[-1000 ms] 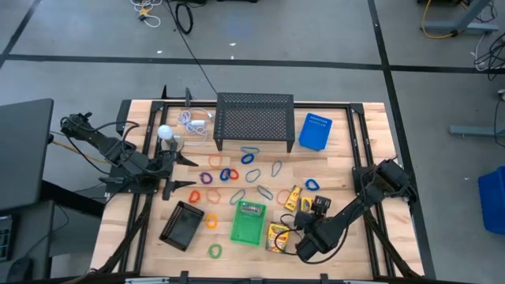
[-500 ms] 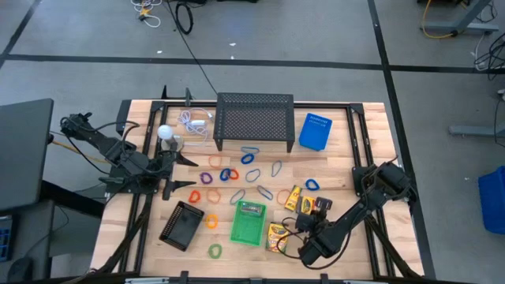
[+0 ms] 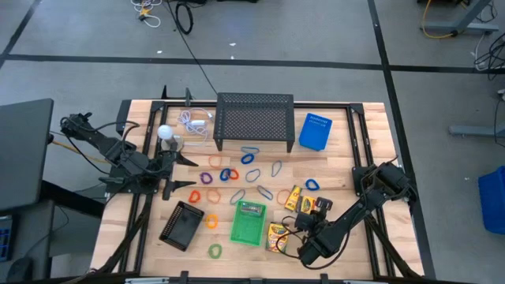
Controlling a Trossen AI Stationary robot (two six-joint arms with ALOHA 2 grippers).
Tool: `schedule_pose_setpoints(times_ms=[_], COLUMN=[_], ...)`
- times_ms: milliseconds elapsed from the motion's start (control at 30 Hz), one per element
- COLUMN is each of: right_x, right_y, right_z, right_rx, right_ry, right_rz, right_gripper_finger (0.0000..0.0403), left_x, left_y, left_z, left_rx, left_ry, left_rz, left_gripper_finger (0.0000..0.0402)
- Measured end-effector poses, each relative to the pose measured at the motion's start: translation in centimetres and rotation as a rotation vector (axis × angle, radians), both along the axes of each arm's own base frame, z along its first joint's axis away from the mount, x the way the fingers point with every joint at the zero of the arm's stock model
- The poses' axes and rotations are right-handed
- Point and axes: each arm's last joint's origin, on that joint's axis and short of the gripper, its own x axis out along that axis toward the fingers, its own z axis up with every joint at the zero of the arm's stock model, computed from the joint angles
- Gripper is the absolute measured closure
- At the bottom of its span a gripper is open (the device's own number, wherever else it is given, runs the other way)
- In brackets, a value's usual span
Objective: Pick & Place Office Desk Supplies
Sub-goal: Put the crayon box into the green bin
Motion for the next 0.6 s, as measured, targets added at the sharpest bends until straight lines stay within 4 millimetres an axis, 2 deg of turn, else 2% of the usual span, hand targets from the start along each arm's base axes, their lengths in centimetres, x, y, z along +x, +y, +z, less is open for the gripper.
schedule_pose_setpoints(times_ms=[600], right_x=[-1.3], right_y=[1.4], right_z=[0.3], right_rx=[-0.044], right_ry=[-0.154], right_rz=[-0.068], right_gripper_finger=[0.0388], left_x=[0.0], left_y=[0.0], left_z=[0.0], left_rx=[0.000], left_ry=[0.000], left_rz=[0.000], left_gripper_finger=[0.0118])
